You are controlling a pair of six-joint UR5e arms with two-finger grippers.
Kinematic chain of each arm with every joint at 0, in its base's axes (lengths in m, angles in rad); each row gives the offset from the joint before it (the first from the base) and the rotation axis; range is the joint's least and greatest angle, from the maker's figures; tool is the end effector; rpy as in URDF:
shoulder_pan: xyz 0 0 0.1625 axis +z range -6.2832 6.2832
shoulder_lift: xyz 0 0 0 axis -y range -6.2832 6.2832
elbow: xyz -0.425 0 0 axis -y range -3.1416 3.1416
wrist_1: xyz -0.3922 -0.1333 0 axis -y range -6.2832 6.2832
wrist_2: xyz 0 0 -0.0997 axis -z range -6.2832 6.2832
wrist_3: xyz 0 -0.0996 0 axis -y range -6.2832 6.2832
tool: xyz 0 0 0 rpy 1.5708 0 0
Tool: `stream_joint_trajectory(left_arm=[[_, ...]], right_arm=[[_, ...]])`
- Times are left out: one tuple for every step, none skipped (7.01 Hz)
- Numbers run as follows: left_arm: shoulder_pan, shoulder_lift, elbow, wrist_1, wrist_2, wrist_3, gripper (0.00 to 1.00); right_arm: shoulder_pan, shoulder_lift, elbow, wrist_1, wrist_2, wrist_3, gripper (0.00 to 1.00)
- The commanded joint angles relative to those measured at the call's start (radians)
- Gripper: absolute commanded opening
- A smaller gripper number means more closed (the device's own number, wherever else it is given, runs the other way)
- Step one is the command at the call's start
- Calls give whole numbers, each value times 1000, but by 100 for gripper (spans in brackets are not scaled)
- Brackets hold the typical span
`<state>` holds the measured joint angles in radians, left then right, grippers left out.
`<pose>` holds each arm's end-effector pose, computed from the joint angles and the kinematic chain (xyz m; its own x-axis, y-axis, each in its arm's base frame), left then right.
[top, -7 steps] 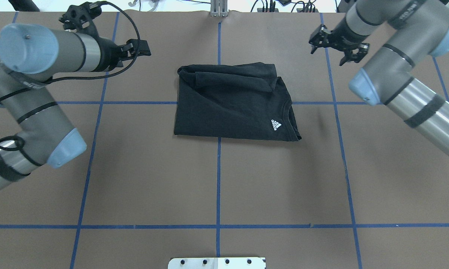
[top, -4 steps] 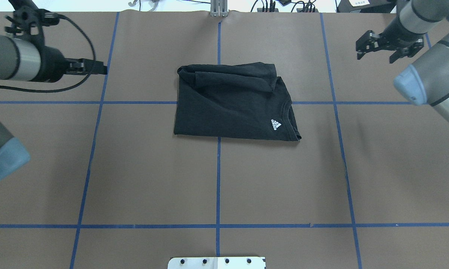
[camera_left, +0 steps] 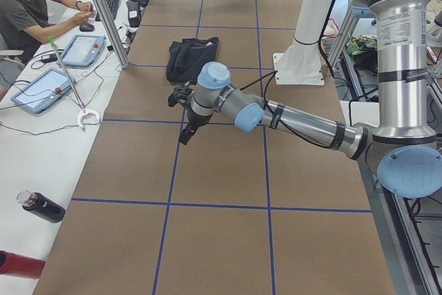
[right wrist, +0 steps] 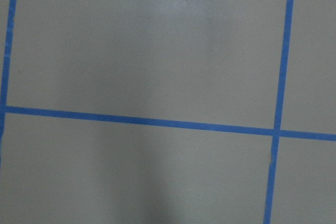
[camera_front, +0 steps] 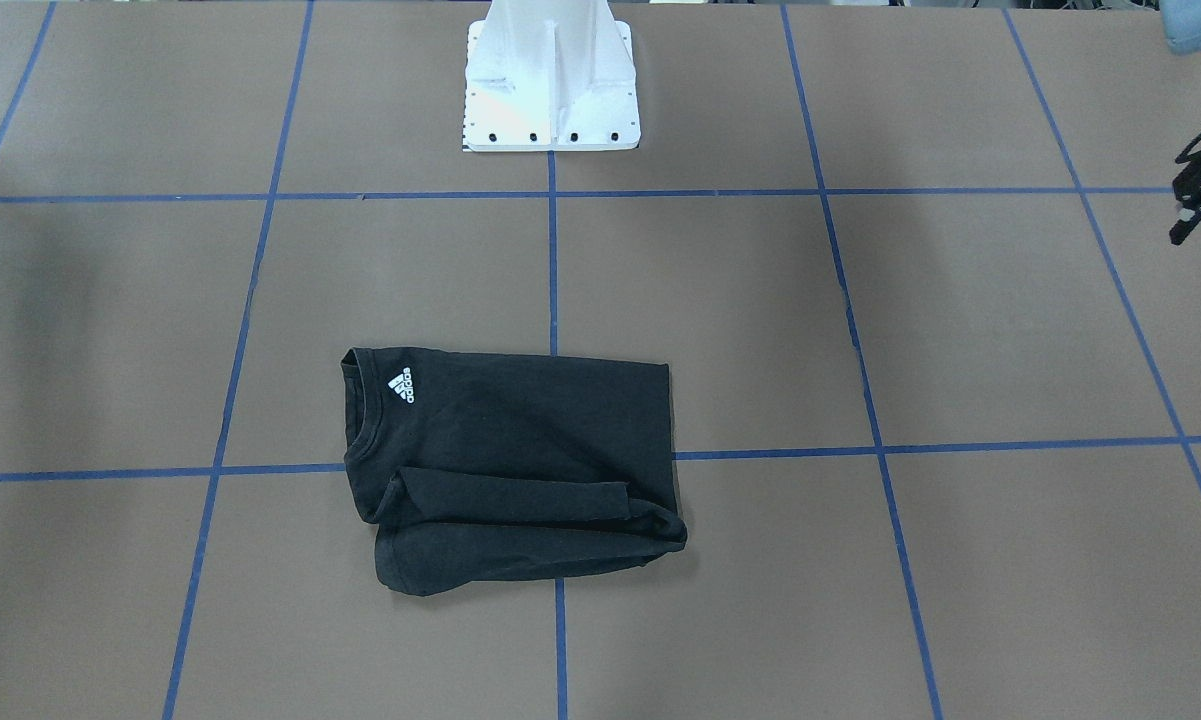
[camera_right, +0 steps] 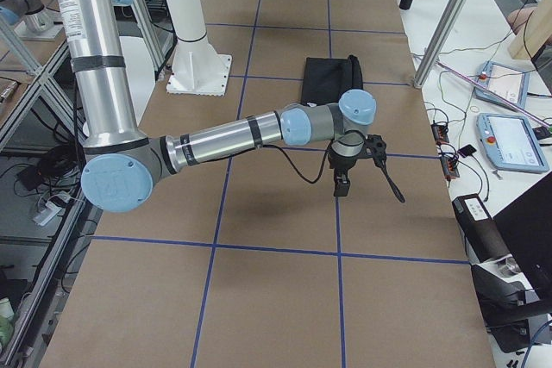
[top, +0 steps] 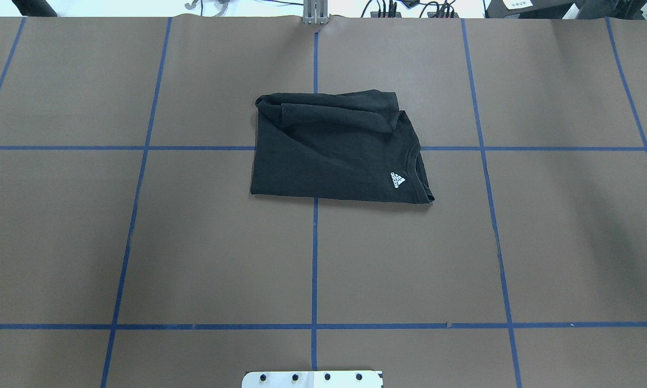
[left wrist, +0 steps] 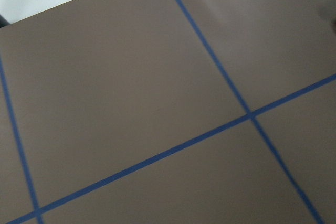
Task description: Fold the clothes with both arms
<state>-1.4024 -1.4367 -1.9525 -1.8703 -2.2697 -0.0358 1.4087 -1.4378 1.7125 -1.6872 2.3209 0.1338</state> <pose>0.0069 -0.4535 0.5008 0.7033 0.4278 -0.5677 -0.1180 0.8578 0.5002 -0.0232 -0.5472 0.5336 0.7196 -0.0921 0.6882 0.0639 0.9957 0.0664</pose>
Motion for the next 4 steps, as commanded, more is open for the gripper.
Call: stream_joint_trajectory(left_arm=[[-47,9,61,105,-24,65,100],[-61,15,57,102,-16,57,100],[-79,9,61,103,-23,60,100],[-86,9,63,103,-24,59,100]], right_arm=[[36,-51,19,-5,5,-43,100],[35,-46,21,-3,8,-42,100],[33,-38,21,-2,3,-40,100],[35,-42,28,1,3,-40,100]])
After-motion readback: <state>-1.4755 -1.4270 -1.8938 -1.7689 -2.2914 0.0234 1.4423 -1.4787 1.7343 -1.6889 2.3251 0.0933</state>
